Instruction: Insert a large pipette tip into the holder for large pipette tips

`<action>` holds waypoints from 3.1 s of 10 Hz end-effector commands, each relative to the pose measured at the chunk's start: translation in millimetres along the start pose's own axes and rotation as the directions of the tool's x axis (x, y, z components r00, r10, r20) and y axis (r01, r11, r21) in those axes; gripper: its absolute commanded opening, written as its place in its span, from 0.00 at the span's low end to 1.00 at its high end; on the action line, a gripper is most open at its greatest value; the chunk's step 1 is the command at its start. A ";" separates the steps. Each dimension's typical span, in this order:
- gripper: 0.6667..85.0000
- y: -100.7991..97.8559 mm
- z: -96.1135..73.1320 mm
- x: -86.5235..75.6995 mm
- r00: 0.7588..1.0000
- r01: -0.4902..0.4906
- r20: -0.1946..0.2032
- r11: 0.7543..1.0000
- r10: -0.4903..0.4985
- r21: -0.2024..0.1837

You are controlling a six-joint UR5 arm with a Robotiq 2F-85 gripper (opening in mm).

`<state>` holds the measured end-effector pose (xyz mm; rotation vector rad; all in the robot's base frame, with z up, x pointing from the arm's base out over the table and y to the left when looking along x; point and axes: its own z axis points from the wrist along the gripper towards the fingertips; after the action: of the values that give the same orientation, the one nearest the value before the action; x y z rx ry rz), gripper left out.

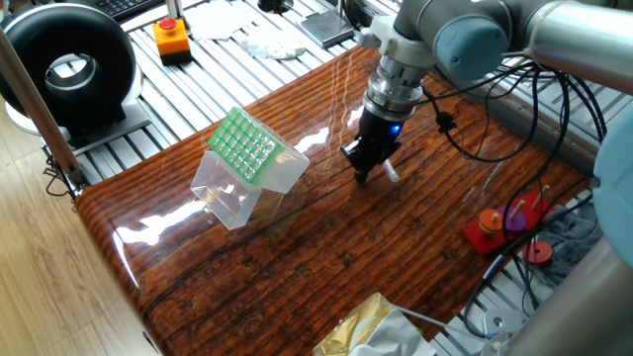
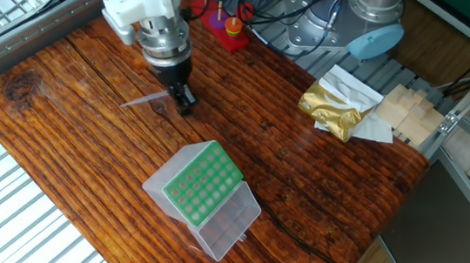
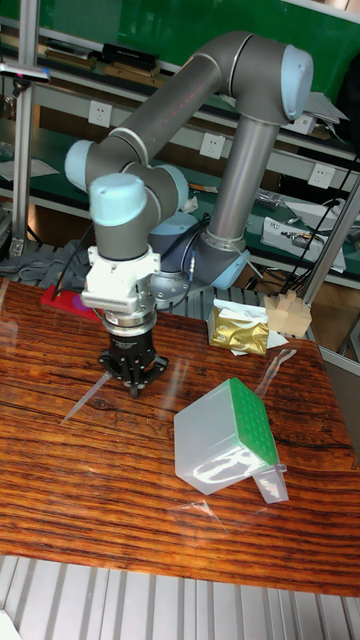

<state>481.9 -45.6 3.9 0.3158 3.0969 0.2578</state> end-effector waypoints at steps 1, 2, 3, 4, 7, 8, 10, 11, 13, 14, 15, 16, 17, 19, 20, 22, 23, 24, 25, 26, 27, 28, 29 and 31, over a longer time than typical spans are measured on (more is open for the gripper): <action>0.00 -34.8 -15.2 -44.8 0.989 -0.009 0.145 0.982 -0.019 0.190; 0.00 -40.3 -15.6 -41.6 0.992 -0.022 0.129 0.980 -0.004 0.196; 0.00 -18.9 -16.6 -26.3 0.993 -0.080 0.090 0.992 0.071 0.097; 0.00 -22.2 -23.0 -25.4 0.994 -0.069 0.085 0.993 0.061 0.091; 0.00 -30.3 -29.0 -37.1 0.984 -0.154 0.095 0.986 0.148 0.067; 0.00 -36.2 -28.4 -45.4 0.971 -0.219 0.120 0.972 0.209 0.083; 0.00 -45.4 -27.3 -47.2 0.954 -0.285 0.126 0.952 0.271 0.111; 0.00 -42.5 -26.3 -42.1 0.937 -0.342 0.105 0.935 0.333 0.097; 0.00 -18.7 -25.4 -34.4 0.876 -0.481 0.028 0.877 0.481 -0.002; 0.00 -34.7 -25.5 -30.7 0.877 -0.480 0.031 0.876 0.479 0.049; 0.00 -44.0 -26.1 -28.8 0.877 -0.480 0.041 0.874 0.478 0.081; 0.00 -45.2 -26.6 -27.4 0.877 -0.480 0.040 0.873 0.478 0.085; 0.00 -45.0 -27.0 -21.7 0.877 -0.480 0.024 0.873 0.480 0.090; 0.00 -50.4 -27.7 -10.3 0.877 -0.480 0.014 0.874 0.481 0.080; 0.00 -54.6 -28.8 -5.9 0.896 -0.442 0.007 0.892 0.443 0.094; 0.00 -50.5 -30.6 0.2 0.959 -0.279 -0.018 0.957 0.282 0.082; 0.00 -58.3 -31.6 -2.8 0.973 -0.228 0.004 0.967 0.229 0.109; 0.00 -54.3 -31.2 -1.2 0.975 -0.221 -0.005 0.970 0.223 0.098; 0.00 -51.6 -30.8 0.8 0.977 -0.209 -0.016 0.974 0.212 0.090; 0.00 -49.1 -30.3 0.8 0.978 -0.206 -0.018 0.975 0.209 0.083; 0.00 -46.8 -30.1 4.1 0.978 -0.202 -0.033 0.976 0.205 0.077; 0.01 -44.6 -30.0 5.0 0.977 -0.207 -0.037 0.976 0.210 0.069; 0.05 -45.0 -30.0 5.0 0.977 -0.205 -0.038 0.976 0.208 0.069; 0.11 -50.7 -28.8 7.8 0.978 -0.199 -0.046 0.977 0.203 0.071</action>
<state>465.3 -97.9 23.8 0.6454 3.1241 0.1397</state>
